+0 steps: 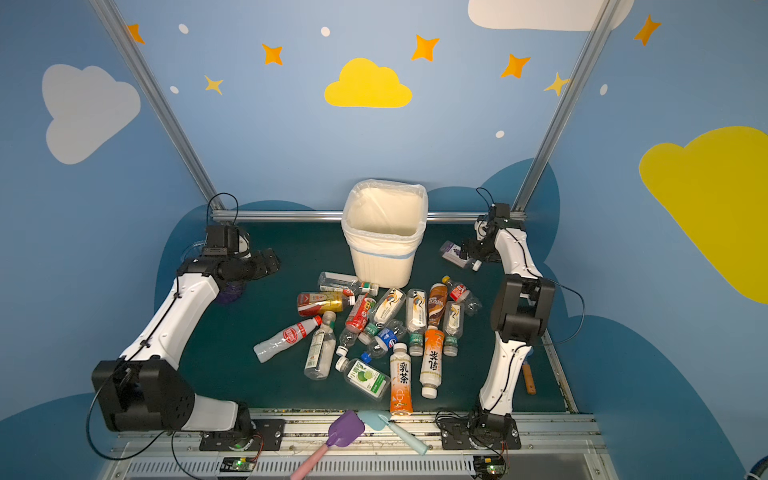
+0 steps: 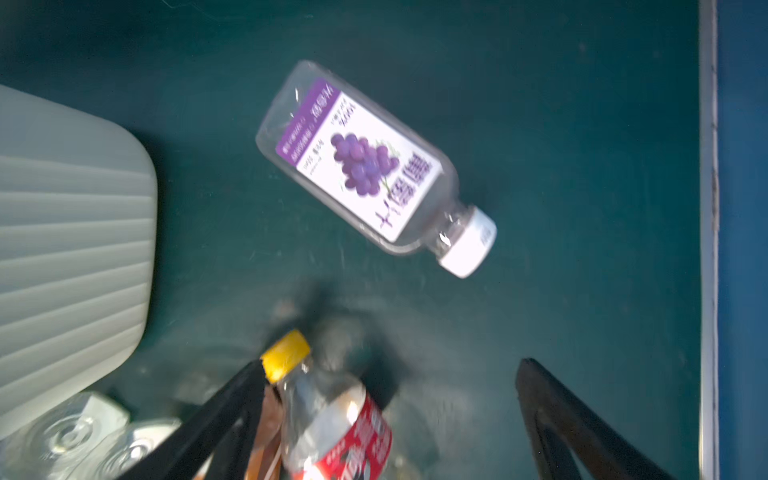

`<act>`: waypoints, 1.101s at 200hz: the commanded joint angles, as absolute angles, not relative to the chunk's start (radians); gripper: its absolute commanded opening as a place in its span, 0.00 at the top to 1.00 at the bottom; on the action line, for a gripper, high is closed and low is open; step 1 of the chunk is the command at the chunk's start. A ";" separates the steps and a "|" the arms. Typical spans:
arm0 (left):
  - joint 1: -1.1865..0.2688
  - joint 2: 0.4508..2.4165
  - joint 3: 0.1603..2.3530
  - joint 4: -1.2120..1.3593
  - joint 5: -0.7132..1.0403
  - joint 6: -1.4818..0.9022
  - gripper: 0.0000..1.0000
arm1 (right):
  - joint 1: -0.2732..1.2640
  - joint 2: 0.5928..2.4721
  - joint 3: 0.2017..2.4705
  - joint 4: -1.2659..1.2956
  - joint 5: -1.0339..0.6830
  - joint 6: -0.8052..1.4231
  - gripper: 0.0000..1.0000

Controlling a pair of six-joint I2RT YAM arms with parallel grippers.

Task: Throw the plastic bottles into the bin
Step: 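Reach the right gripper toward the grape juice bottle while the left arm rises, then close the right gripper around the grape juice bottle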

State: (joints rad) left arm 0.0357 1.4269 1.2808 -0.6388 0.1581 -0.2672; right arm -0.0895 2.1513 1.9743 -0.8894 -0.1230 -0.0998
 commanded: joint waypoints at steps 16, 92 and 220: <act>0.045 1.378 1.270 -0.635 0.105 -0.282 0.00 | -0.088 2.275 2.164 -0.965 -0.132 -0.196 0.05; 0.056 1.290 1.254 -0.694 0.016 -0.276 0.00 | -0.099 2.470 2.409 -0.974 -0.237 -0.200 0.04; 0.066 1.195 1.257 -0.760 -0.039 -0.250 0.00 | -0.103 2.549 2.423 -1.017 -0.385 -0.185 0.03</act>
State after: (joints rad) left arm 0.0605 1.2072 1.2617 -0.7319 -0.0288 -0.2642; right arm -0.0975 2.5530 2.4184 -0.9672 -0.3408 -0.1871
